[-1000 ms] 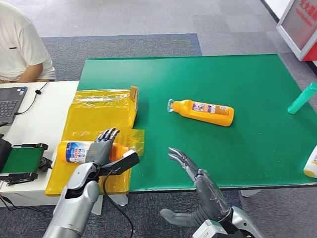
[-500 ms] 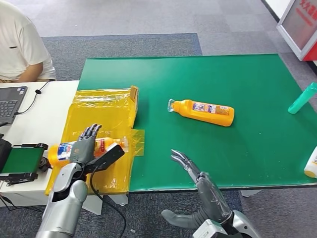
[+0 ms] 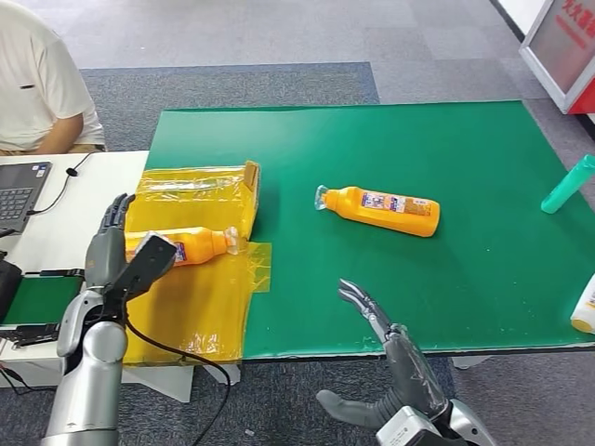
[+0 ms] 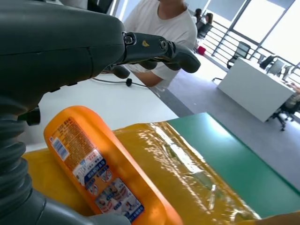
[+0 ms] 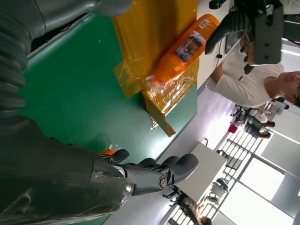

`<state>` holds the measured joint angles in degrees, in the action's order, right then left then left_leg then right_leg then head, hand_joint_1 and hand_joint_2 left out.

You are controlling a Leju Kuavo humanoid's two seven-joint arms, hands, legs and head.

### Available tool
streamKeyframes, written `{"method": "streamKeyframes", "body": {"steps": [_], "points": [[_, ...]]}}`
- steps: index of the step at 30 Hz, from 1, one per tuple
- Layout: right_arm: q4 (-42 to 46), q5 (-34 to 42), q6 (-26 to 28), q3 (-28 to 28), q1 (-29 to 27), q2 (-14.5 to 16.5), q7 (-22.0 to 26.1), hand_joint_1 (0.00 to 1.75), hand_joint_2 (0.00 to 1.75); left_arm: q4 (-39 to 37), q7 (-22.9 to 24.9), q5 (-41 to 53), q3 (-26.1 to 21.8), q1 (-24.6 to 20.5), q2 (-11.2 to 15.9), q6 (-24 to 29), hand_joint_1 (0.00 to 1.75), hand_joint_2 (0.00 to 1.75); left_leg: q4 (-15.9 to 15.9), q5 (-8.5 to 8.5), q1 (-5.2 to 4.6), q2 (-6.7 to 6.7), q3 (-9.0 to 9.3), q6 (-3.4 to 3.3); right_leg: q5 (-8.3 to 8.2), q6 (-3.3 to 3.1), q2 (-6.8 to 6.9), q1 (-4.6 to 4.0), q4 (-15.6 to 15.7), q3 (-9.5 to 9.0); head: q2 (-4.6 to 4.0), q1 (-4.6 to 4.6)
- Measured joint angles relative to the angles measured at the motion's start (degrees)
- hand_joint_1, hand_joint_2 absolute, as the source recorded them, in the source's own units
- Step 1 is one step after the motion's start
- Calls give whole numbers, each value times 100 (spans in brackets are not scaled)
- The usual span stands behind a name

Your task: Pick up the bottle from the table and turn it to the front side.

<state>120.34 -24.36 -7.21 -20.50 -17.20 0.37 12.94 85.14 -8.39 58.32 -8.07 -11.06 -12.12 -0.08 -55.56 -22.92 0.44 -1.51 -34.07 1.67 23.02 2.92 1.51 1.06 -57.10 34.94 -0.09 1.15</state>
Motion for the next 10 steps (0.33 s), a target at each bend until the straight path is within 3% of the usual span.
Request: {"method": "streamKeyframes", "body": {"steps": [10], "points": [[0, -8, -17, 124, -17, 46, -27, 0, 175, 941, -105, -2104, 43, 513, -242, -784, 0, 175, 0, -4, -1, 0, 0, -4, 3, 3, 0, 1, 1, 1, 0, -1]]}}
